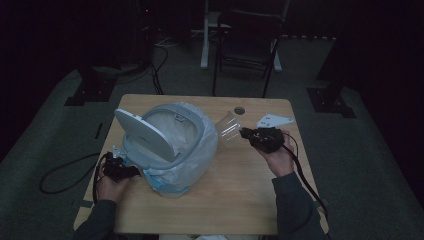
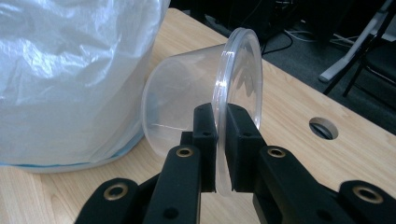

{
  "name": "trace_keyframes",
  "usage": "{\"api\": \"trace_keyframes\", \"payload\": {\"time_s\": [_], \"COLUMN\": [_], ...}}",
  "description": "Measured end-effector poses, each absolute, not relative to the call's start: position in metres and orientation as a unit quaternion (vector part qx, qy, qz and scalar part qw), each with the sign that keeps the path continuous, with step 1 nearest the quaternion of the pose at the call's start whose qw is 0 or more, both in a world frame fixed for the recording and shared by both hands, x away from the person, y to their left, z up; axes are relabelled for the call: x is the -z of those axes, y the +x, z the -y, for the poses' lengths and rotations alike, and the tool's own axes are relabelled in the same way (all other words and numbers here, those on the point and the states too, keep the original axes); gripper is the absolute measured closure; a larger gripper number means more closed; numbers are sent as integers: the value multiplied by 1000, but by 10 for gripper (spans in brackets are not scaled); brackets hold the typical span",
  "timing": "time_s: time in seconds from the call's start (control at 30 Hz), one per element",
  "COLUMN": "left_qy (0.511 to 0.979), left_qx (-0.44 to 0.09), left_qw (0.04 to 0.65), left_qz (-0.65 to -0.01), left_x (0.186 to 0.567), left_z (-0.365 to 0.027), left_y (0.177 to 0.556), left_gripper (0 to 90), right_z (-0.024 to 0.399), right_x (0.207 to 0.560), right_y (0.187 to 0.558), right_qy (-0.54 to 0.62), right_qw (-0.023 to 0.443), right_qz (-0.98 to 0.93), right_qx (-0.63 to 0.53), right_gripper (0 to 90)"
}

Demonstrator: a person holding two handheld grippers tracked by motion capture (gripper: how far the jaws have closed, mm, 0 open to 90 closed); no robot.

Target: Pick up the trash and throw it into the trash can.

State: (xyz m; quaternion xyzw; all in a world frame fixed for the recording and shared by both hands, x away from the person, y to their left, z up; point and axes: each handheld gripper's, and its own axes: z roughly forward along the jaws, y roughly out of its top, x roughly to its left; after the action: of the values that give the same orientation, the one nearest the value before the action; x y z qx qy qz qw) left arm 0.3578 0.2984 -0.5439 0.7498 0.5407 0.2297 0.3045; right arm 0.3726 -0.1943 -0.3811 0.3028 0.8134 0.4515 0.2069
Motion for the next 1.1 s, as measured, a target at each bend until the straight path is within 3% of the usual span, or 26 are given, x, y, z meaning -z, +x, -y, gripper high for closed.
{"api": "trace_keyframes", "payload": {"time_s": [1.1], "left_qy": [749], "left_qx": [-230], "left_qw": [305], "left_qz": [-542], "left_x": [544], "left_z": [-298], "left_y": [358], "left_gripper": [166], "right_z": [194], "right_x": [348], "right_y": [380], "right_qy": [300], "right_qw": [230], "right_qz": [-800], "right_qx": [-466], "right_gripper": [833]}}
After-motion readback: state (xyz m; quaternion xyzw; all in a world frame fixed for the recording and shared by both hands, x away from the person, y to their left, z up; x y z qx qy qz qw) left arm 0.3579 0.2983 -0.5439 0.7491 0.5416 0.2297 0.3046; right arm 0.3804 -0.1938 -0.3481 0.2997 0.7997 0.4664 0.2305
